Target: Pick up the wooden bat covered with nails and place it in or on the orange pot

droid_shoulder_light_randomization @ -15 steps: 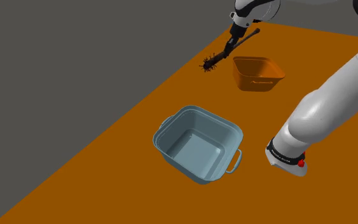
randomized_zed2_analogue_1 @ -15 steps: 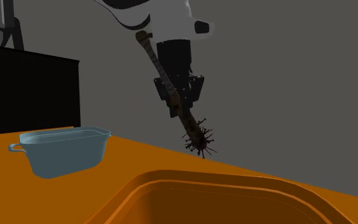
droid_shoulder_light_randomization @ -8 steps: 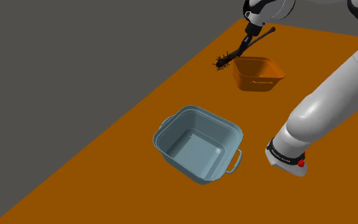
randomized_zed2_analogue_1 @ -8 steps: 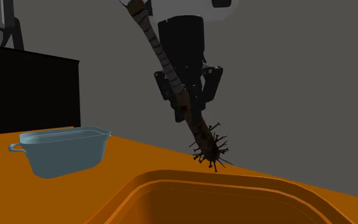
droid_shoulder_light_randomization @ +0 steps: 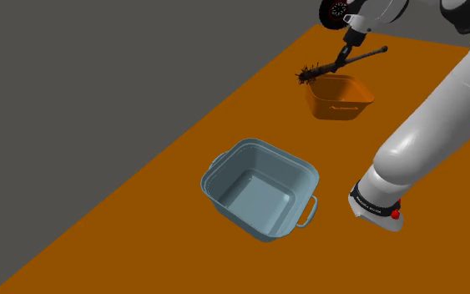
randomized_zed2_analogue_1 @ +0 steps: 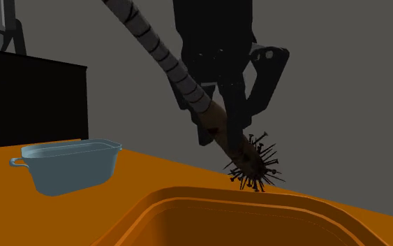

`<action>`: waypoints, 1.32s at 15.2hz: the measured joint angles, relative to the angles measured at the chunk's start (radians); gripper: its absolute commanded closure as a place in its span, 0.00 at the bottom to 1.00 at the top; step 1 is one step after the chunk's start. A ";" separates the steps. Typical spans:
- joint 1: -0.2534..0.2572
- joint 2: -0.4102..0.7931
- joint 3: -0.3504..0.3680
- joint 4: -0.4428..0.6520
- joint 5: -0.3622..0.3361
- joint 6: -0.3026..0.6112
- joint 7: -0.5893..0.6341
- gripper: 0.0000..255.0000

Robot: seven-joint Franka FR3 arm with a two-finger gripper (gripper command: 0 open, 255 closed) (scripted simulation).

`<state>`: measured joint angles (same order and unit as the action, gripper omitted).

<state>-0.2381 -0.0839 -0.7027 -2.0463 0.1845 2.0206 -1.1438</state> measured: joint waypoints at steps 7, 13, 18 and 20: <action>-0.048 0.107 -0.065 0.063 0.081 -0.015 -0.149 1.00; -0.053 0.143 -0.066 0.017 0.119 0.051 -0.189 1.00; -0.059 0.170 -0.067 -0.011 0.147 0.093 -0.217 1.00; -0.059 0.172 -0.067 -0.012 0.149 0.095 -0.218 1.00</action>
<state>-0.2974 0.0883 -0.7699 -2.0579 0.3336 2.1157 -1.3617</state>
